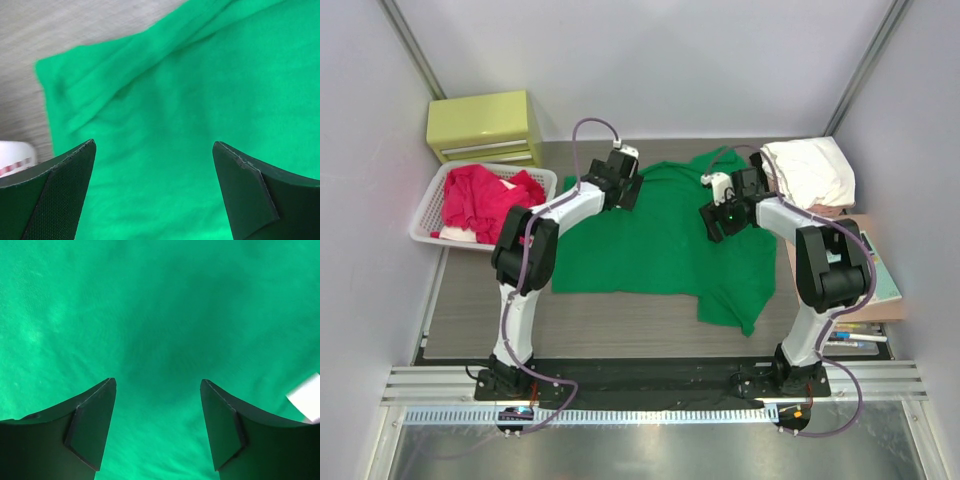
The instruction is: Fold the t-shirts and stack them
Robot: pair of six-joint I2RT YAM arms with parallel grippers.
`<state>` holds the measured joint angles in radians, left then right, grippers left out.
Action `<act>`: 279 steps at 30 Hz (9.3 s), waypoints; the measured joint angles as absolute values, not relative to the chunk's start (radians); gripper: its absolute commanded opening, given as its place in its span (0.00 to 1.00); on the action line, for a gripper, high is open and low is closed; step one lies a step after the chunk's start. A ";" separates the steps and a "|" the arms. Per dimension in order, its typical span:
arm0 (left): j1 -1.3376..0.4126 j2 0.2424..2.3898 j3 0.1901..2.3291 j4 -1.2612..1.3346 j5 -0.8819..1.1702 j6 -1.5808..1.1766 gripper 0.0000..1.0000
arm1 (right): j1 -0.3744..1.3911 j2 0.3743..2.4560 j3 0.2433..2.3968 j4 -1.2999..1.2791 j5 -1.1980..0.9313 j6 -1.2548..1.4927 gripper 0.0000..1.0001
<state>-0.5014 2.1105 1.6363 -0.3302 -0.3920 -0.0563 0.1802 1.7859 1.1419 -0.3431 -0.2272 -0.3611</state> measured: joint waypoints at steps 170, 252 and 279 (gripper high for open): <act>-0.296 2.053 1.664 -0.420 -0.381 -0.017 1.00 | 0.081 2.477 2.163 -0.590 -0.217 0.062 0.22; -0.276 1.362 1.295 -0.089 -0.506 0.126 1.00 | 0.136 2.273 1.751 -0.216 -0.340 0.082 0.38; -0.207 1.390 1.246 -0.094 -0.493 0.139 1.00 | 0.147 2.328 1.773 -0.202 -0.365 0.100 0.01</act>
<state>-0.2066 1.3895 1.2465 -0.0944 -0.4927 0.1390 0.1474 2.3280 1.7733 -0.2024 -0.3653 0.0998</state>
